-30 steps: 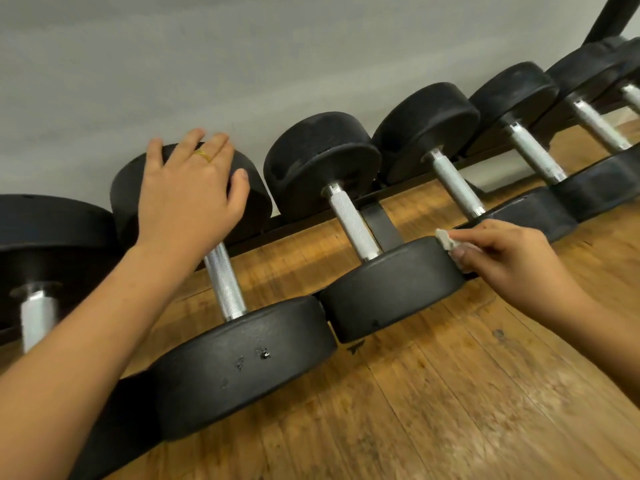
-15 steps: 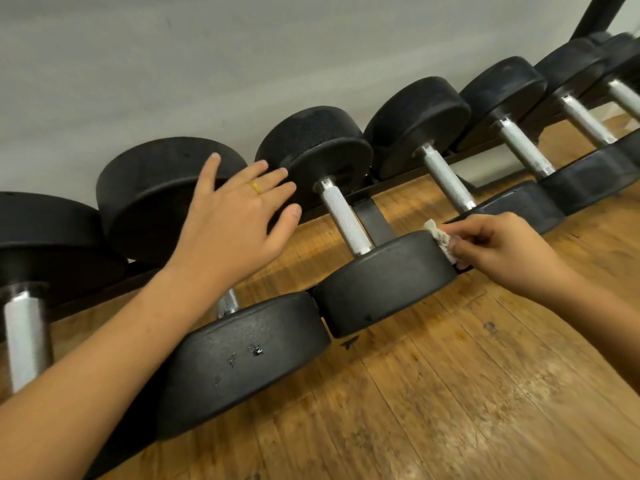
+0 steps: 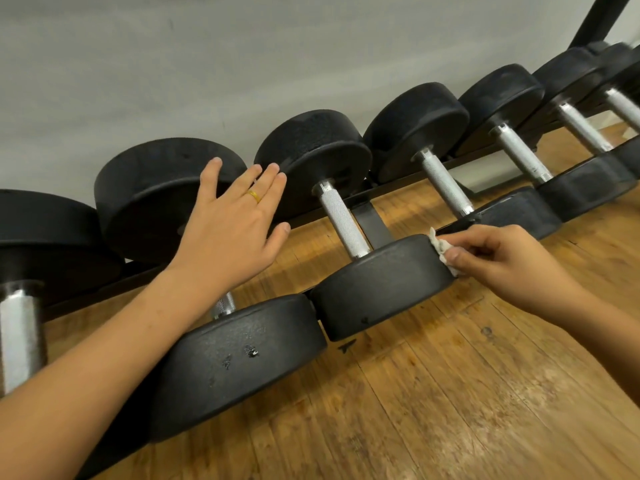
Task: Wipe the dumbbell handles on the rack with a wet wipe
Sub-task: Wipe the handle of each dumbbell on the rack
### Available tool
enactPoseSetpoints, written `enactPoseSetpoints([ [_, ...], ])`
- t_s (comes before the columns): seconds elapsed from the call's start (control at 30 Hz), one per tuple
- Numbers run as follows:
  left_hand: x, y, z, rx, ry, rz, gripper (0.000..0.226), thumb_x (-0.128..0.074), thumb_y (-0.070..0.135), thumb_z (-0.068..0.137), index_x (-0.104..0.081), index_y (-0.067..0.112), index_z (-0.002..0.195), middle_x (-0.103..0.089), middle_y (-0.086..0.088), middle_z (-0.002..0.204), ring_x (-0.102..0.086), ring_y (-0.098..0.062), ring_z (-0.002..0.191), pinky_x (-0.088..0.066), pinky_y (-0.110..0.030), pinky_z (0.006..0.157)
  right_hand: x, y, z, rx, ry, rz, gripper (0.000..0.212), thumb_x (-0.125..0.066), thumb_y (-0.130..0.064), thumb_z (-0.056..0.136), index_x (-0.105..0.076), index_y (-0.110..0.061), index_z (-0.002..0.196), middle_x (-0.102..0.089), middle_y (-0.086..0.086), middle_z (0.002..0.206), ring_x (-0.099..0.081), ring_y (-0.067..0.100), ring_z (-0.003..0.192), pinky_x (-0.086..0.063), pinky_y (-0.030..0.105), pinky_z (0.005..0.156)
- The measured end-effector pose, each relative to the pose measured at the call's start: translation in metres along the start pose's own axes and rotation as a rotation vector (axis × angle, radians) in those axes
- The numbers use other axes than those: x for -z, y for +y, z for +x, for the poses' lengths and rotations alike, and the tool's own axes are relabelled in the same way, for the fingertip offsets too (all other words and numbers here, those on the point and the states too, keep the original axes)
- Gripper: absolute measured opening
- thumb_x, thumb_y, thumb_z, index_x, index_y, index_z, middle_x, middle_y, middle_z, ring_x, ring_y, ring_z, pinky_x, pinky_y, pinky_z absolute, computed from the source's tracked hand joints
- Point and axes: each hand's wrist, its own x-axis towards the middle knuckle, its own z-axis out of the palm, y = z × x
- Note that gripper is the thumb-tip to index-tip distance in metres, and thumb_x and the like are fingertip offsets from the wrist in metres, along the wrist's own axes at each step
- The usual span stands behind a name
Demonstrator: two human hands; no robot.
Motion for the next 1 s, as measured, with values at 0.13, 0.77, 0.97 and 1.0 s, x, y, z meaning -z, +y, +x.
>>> enactPoseSetpoints([
  [0.13, 0.001, 0.001, 0.0, 0.012, -0.002, -0.021, 0.071, -0.029, 0.053, 0.101, -0.042, 0.008, 0.155, -0.046, -0.011, 0.158, -0.05, -0.027, 0.141, -0.015, -0.061, 0.121, 0.005, -0.004, -0.013, 0.011, -0.022, -0.036, 0.017, -0.068, -0.021, 0.091, -0.073, -0.032, 0.104, -0.071, -0.015, 0.084, -0.068, -0.001, 0.076, -0.051, 0.014, 0.064],
  [0.77, 0.066, 0.022, -0.073, -0.457, -0.237, -0.669, 0.055, -0.037, 0.058, 0.1, -0.048, 0.04, 0.151, -0.045, 0.027, 0.151, -0.034, 0.011, 0.143, -0.028, -0.019, 0.119, -0.008, -0.003, 0.013, -0.002, 0.073, -0.054, 0.023, -0.063, -0.018, 0.097, -0.073, -0.025, 0.117, -0.068, -0.009, 0.098, -0.064, 0.005, 0.089, -0.057, 0.036, 0.081],
  [0.97, 0.057, 0.032, -0.091, -0.533, -0.222, -0.398, 0.043, -0.043, 0.048, 0.101, -0.075, 0.03, 0.124, -0.072, 0.013, 0.126, -0.062, -0.008, 0.128, -0.025, -0.048, 0.117, -0.007, -0.001, -0.006, 0.034, 0.063, -0.082, 0.026, -0.061, -0.024, 0.097, -0.071, -0.028, 0.12, -0.065, -0.009, 0.095, -0.061, 0.004, 0.086, -0.048, 0.024, 0.072],
  [1.0, 0.057, 0.033, -0.091, -0.527, -0.217, -0.397, 0.043, -0.043, 0.047, 0.101, -0.076, 0.03, 0.123, -0.073, 0.013, 0.125, -0.062, -0.008, 0.127, -0.026, -0.048, 0.117, -0.007, -0.001, -0.007, 0.04, 0.062, -0.083, 0.025, -0.061, -0.024, 0.096, -0.071, -0.028, 0.12, -0.065, -0.009, 0.096, -0.061, 0.004, 0.086, -0.048, 0.024, 0.072],
])
